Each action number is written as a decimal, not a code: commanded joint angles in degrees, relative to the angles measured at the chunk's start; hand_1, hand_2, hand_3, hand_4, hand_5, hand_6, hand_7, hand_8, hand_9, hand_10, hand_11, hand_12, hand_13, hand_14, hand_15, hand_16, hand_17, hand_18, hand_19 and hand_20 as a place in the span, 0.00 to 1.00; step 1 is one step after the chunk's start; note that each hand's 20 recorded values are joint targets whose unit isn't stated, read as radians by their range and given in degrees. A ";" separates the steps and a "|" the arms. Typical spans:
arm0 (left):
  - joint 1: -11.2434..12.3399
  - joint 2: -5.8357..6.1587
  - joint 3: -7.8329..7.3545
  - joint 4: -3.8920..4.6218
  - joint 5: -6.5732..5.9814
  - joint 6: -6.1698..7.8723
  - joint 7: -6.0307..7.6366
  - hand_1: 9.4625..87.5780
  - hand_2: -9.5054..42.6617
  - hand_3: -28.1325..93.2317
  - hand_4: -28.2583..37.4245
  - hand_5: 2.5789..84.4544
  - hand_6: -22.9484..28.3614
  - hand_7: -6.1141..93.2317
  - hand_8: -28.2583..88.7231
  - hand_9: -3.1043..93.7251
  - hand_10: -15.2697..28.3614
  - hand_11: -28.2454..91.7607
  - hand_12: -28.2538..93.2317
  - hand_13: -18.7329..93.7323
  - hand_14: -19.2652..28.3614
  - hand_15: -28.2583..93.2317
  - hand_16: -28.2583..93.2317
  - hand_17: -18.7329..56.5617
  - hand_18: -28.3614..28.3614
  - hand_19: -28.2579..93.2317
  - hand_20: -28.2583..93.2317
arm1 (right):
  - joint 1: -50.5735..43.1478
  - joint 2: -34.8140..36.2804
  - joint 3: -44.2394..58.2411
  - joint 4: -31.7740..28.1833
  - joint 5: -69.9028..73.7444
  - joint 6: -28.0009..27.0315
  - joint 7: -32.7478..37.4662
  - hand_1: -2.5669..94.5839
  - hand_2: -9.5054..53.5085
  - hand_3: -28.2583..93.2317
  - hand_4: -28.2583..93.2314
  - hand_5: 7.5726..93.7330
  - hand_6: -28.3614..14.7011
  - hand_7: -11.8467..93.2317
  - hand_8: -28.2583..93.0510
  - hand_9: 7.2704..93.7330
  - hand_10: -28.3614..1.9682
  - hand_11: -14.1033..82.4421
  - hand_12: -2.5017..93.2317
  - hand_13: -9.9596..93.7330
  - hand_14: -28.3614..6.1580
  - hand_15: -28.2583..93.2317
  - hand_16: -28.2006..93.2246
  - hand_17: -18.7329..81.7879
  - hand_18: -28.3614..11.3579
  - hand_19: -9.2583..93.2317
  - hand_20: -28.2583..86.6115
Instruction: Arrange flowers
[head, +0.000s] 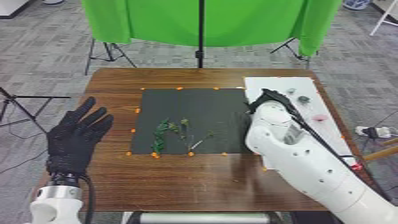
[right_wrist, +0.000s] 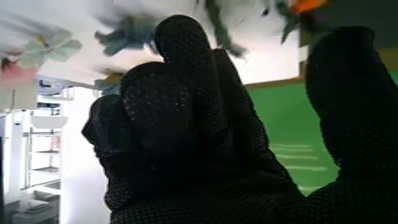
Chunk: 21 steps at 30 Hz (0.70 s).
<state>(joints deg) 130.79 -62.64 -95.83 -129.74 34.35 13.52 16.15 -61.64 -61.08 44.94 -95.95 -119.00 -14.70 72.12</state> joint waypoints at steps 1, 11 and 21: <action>0.23 -1.15 0.11 -0.01 0.36 0.11 -1.76 0.14 0.39 0.88 0.00 0.43 0.64 0.17 0.16 0.38 0.82 0.44 0.32 0.38 0.97 0.65 0.15 0.11 0.93 0.68 0.30 | 1.24 -1.60 -1.14 3.18 1.02 -3.73 2.89 0.38 0.02 0.80 0.04 0.57 0.38 0.18 0.15 0.77 0.24 0.60 0.20 0.81 0.37 0.87 0.34 0.62 0.00 1.00 0.64; -0.19 -1.15 0.35 0.27 0.45 -0.40 -1.81 0.14 0.39 0.88 0.00 0.43 0.64 0.17 0.16 0.38 0.82 0.45 0.31 0.38 0.97 0.65 0.15 0.11 0.93 0.68 0.30 | 2.51 -0.13 -6.44 5.76 -2.69 -1.92 1.26 0.38 0.01 0.80 0.03 0.59 0.37 0.19 0.15 0.77 0.26 0.62 0.20 0.81 0.39 0.87 0.34 0.63 0.00 1.00 0.65; -0.71 -0.88 0.98 0.78 0.25 -0.80 -1.08 0.14 0.39 0.88 0.00 0.43 0.64 0.17 0.16 0.38 0.83 0.45 0.31 0.38 0.97 0.65 0.15 0.11 0.93 0.68 0.30 | 2.19 2.40 -14.37 10.37 -6.39 3.32 -4.35 0.60 0.00 0.77 0.00 0.88 0.58 0.35 0.28 0.91 0.58 0.58 0.27 0.88 0.57 0.80 0.35 0.65 0.10 1.00 0.62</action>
<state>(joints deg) 129.77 -63.29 -95.17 -129.49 34.52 13.29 14.96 -55.12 -61.10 33.12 -86.78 -125.03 -15.58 71.03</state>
